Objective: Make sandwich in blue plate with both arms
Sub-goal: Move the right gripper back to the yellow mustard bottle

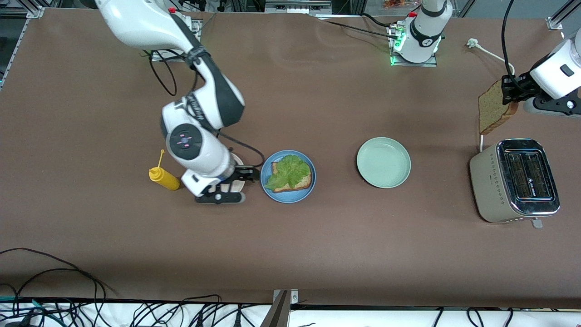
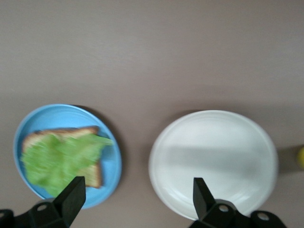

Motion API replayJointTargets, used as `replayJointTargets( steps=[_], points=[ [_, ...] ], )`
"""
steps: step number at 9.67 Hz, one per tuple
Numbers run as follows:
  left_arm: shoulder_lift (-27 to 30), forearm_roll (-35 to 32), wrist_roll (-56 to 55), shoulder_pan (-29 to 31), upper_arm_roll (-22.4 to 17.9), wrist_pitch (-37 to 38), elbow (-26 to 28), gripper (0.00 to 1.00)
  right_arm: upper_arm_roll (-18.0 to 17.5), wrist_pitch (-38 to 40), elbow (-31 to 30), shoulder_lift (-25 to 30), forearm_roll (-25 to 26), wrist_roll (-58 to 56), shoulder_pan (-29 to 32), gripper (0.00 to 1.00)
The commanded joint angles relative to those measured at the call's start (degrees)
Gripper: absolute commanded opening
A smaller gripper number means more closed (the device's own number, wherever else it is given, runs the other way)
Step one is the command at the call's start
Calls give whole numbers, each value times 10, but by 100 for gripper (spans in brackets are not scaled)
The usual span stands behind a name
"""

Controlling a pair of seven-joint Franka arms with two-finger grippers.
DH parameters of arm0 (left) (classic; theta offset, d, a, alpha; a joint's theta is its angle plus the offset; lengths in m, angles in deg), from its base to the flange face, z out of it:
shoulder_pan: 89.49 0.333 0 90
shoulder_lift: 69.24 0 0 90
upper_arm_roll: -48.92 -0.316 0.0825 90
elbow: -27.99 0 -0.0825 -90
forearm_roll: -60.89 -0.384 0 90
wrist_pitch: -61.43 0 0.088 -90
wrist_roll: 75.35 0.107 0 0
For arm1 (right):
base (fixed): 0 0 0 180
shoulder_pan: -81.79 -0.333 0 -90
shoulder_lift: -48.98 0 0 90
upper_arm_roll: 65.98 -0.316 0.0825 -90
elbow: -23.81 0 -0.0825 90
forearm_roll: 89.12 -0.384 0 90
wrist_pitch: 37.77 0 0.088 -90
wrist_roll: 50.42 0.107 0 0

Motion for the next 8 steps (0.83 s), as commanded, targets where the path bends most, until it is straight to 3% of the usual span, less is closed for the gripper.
replayJointTargets(
  steps=[1, 8],
  points=[
    [14, -13, -5, 0, 5, -4, 13, 0, -7, 44, -66, 70, -12, -147, 46, 100],
    [15, -13, -5, 0, 6, -2, 14, 0, -9, 114, -127, 155, -29, -577, 171, 100]
  ],
)
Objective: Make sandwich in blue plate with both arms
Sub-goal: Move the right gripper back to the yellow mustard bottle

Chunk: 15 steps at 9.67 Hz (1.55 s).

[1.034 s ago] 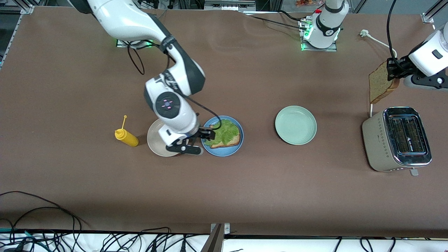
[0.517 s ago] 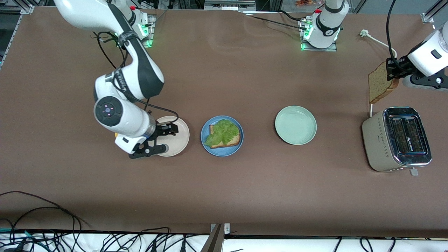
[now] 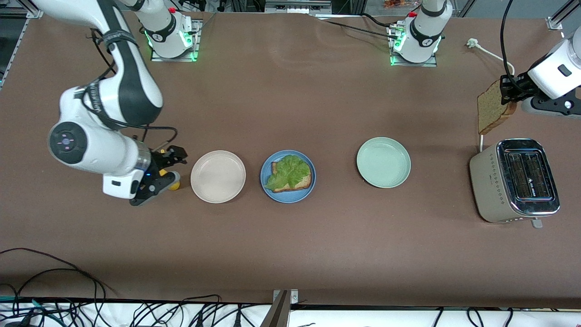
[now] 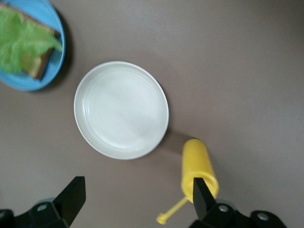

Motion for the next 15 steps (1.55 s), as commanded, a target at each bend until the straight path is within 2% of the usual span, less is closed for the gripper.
replayJointTargets(
  steps=[1, 4, 8, 12, 15],
  points=[
    [14, -13, -5, 0, 3, -3, 13, 0, -8, 4, -62, 53, -36, -173, 56, 100],
    [14, -13, -5, -1, 4, -5, 13, 0, -8, 18, -88, 84, -81, -367, 116, 100],
    [8, -16, -8, -1, 14, -19, 14, 0, -5, 53, -93, 82, -172, -596, 185, 100],
    [-7, -17, -19, -2, 17, -30, 13, 0, -7, 75, -93, 25, -249, -795, 264, 100],
    [-8, -26, -19, -8, 17, -30, 13, 0, -7, 95, -84, -46, -316, -933, 310, 100]
  ],
)
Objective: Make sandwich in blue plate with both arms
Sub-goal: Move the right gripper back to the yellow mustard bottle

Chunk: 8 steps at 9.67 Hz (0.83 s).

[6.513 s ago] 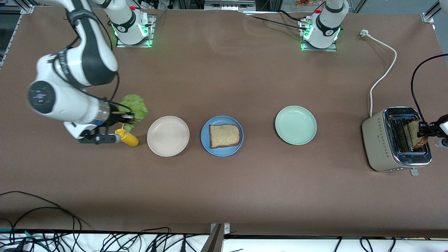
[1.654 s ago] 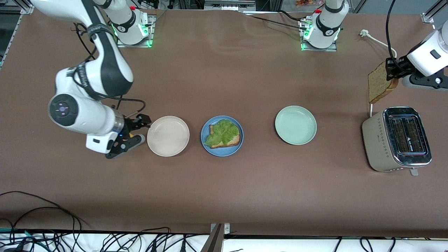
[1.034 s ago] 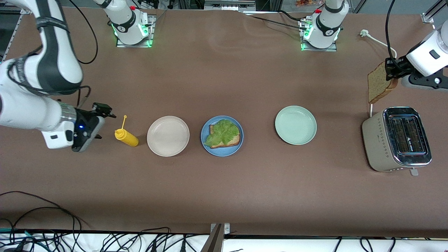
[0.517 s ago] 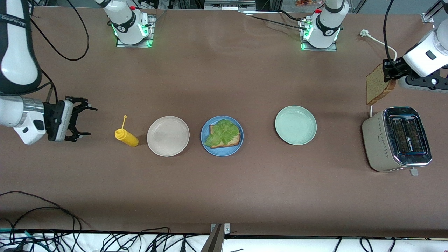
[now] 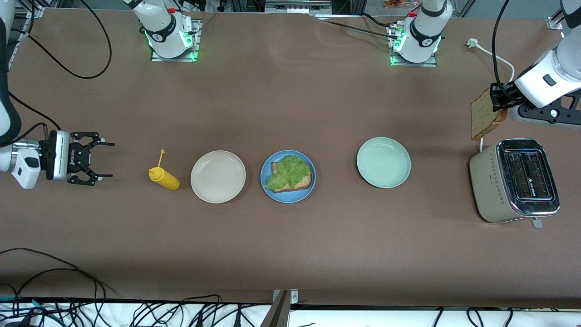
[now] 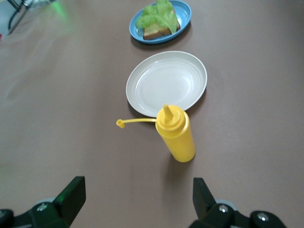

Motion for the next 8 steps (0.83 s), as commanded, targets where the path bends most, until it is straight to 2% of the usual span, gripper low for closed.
replayJointTargets(
  steps=[1, 5, 8],
  points=[
    [5, -25, -8, -8, 2, -7, 6, 0, -8, 23, 12, -67, -72, -120, 36, 100],
    [4, -35, -9, -12, 2, -7, 6, 0, -9, 13, 43, -171, -141, -248, 47, 100],
    [3, -36, -9, -15, 2, -7, 5, 0, -24, -22, 47, -201, -174, -279, 47, 100]
  ],
)
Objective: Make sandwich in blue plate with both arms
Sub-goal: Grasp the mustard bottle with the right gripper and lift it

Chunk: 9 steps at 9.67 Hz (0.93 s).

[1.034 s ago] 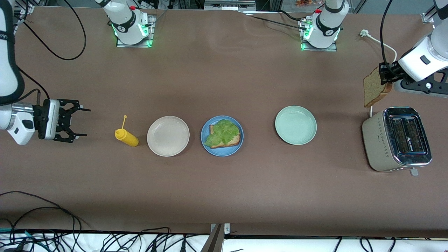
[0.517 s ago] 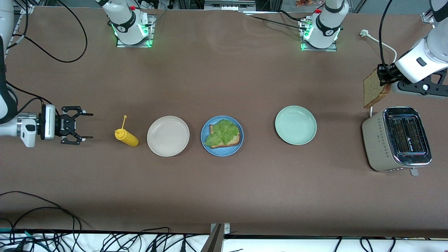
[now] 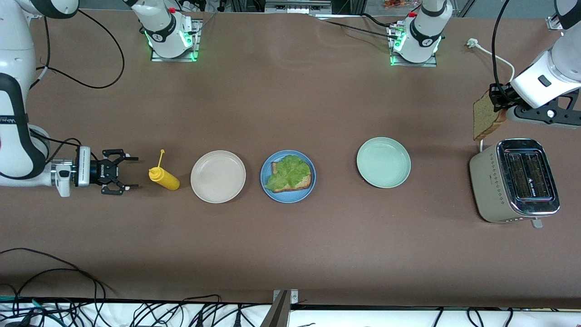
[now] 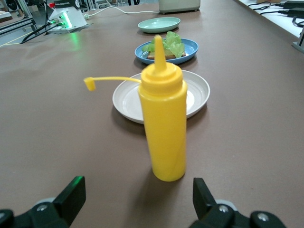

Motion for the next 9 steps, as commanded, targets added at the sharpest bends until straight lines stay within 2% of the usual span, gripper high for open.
replayJointTargets(
  steps=[1, 5, 9],
  points=[
    [4, -15, -8, -9, 0, -7, 4, 0, -27, -28, 22, -34, -36, -31, 7, 100],
    [3, -15, -8, -9, 0, -7, 4, 0, -64, -69, 37, -67, -56, -41, 5, 100],
    [2, -14, -7, -9, 0, -7, 3, 0, -79, -108, 37, -83, -92, -56, -14, 100]
  ],
)
